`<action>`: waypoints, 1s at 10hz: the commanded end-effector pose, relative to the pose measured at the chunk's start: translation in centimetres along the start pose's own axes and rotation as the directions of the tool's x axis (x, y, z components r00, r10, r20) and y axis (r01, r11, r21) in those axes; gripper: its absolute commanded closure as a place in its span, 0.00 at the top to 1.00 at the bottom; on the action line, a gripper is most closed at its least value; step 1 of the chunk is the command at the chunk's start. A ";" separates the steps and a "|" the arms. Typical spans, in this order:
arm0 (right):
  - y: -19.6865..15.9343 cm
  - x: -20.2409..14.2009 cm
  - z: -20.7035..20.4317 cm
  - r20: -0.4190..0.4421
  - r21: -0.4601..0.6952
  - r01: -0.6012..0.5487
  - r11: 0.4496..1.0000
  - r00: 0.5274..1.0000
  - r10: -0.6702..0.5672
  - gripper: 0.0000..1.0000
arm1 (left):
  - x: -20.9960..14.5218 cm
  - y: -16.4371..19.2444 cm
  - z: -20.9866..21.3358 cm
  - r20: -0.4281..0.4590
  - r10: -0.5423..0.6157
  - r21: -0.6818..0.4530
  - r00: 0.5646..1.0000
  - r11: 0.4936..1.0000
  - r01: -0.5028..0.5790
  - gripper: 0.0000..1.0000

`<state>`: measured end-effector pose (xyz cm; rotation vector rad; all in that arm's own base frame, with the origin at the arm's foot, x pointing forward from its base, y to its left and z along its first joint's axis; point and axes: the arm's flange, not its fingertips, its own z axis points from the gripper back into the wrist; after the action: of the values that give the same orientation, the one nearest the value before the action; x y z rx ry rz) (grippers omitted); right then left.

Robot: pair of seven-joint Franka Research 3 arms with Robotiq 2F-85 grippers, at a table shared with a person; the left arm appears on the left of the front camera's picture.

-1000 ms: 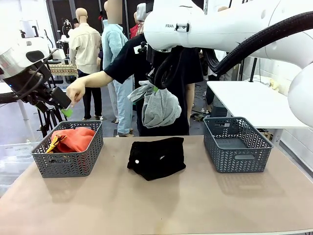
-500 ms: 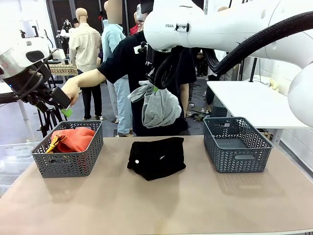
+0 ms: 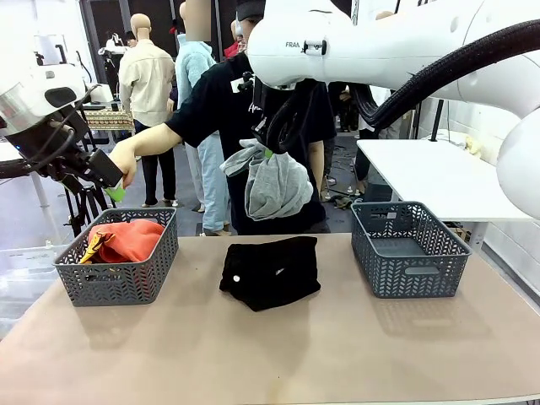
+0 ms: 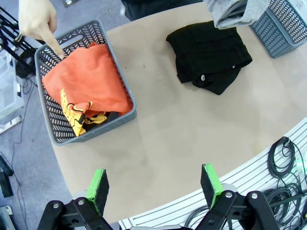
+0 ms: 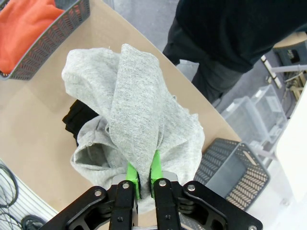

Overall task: Sort the tops and bottoms.
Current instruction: Sort the clothes according to human instructions.

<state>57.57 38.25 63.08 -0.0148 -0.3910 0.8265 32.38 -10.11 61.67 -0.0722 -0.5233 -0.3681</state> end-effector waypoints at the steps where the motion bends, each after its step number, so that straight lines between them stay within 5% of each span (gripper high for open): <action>1: 0.0 0.1 0.4 0.015 -0.005 0.000 1.000 1.000 0.000 0.00 | 0.2 0.0 0.1 0.001 0.003 0.000 1.000 1.000 -0.003 1.00; 10: 0.0 0.1 0.4 0.015 -0.005 0.000 1.000 1.000 0.000 0.00 | 0.2 0.0 0.1 0.001 0.003 0.000 1.000 1.000 -0.003 1.00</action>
<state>57.57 38.25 63.08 -0.0148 -0.3910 0.8265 32.38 -10.11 61.67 -0.0722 -0.5233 -0.3681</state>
